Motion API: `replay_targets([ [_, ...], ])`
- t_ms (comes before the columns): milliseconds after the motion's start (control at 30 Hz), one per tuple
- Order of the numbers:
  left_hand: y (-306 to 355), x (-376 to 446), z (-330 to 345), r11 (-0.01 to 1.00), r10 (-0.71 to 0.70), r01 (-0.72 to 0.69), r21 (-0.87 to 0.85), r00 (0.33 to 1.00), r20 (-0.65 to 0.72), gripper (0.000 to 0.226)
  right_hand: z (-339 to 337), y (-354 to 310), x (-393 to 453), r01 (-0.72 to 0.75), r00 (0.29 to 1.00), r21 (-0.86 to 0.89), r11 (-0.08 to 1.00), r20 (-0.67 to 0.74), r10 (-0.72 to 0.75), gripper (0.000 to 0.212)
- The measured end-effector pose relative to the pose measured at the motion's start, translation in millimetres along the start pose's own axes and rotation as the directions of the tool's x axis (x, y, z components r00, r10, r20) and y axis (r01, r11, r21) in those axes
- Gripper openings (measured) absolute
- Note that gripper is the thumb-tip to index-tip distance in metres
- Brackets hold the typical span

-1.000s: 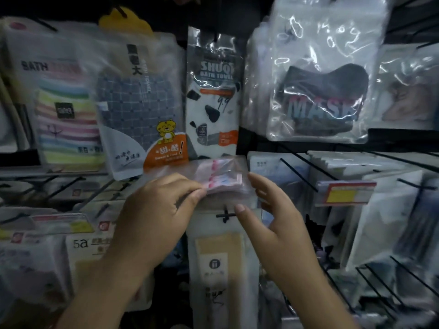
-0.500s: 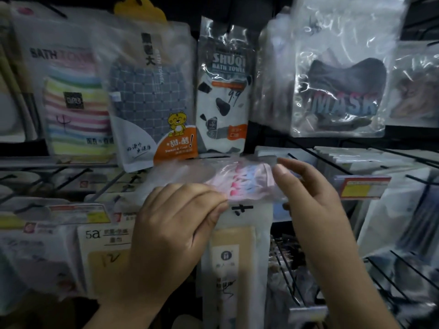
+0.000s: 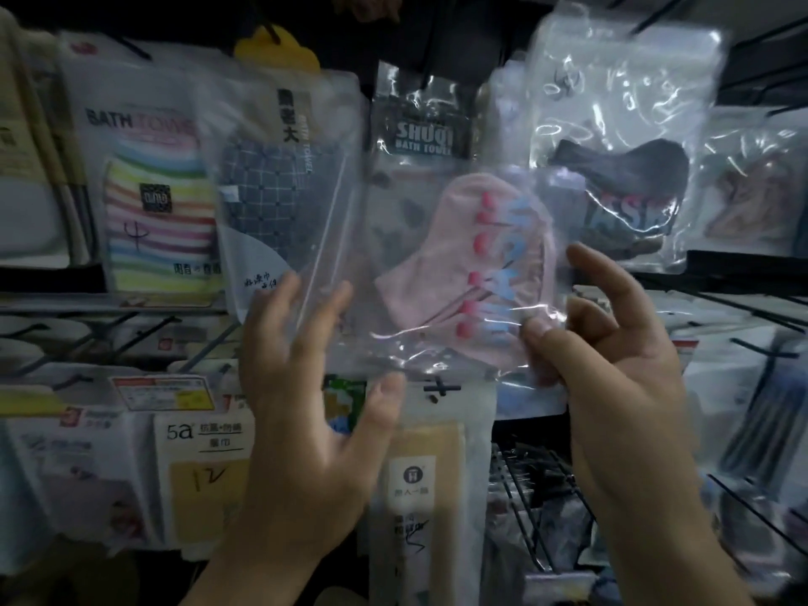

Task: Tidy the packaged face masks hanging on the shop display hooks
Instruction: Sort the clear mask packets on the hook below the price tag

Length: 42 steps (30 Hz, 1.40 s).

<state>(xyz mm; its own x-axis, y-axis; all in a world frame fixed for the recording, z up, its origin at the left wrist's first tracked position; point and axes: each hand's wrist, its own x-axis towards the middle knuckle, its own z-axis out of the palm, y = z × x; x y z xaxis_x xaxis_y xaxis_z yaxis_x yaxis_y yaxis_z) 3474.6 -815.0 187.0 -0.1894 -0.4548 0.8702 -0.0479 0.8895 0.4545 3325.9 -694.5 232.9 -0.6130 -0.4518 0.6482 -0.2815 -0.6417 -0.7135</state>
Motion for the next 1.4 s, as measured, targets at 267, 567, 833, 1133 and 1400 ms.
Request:
replay_targets([
  [267,35.7,43.5,11.9,0.731,-0.380,0.271,-0.626,0.924,-0.045,0.073,-0.9,10.9,-16.5,-0.022,0.994,0.039,0.999,-0.111,0.026,0.060],
  [567,69.8,71.0,21.6,0.710,-0.326,0.328,-0.623,0.937,0.123,0.064,-43.9,-18.7,-15.5,0.085,0.954,-0.617,0.783,-0.177,-0.243,0.077],
  [833,104.5,89.1,46.7,0.809,-0.106,0.255,-0.529,0.949,0.297,0.052,-61.7,-126.5,45.7,0.333,0.917,-0.922,0.197,0.269,-0.293,0.081],
  [1133,123.1,118.4,62.3,0.871,0.094,0.181,-0.457,0.851,0.516,0.032,-93.7,-167.6,109.6,0.409,0.898,-0.903,0.129,0.424,0.117,0.008],
  [1400,163.1,192.6,71.2,0.969,0.185,-0.246,-0.031,0.635,0.750,0.020,-98.8,-172.3,129.1,0.511,0.857,-0.858,0.049,0.513,0.049,0.009],
])
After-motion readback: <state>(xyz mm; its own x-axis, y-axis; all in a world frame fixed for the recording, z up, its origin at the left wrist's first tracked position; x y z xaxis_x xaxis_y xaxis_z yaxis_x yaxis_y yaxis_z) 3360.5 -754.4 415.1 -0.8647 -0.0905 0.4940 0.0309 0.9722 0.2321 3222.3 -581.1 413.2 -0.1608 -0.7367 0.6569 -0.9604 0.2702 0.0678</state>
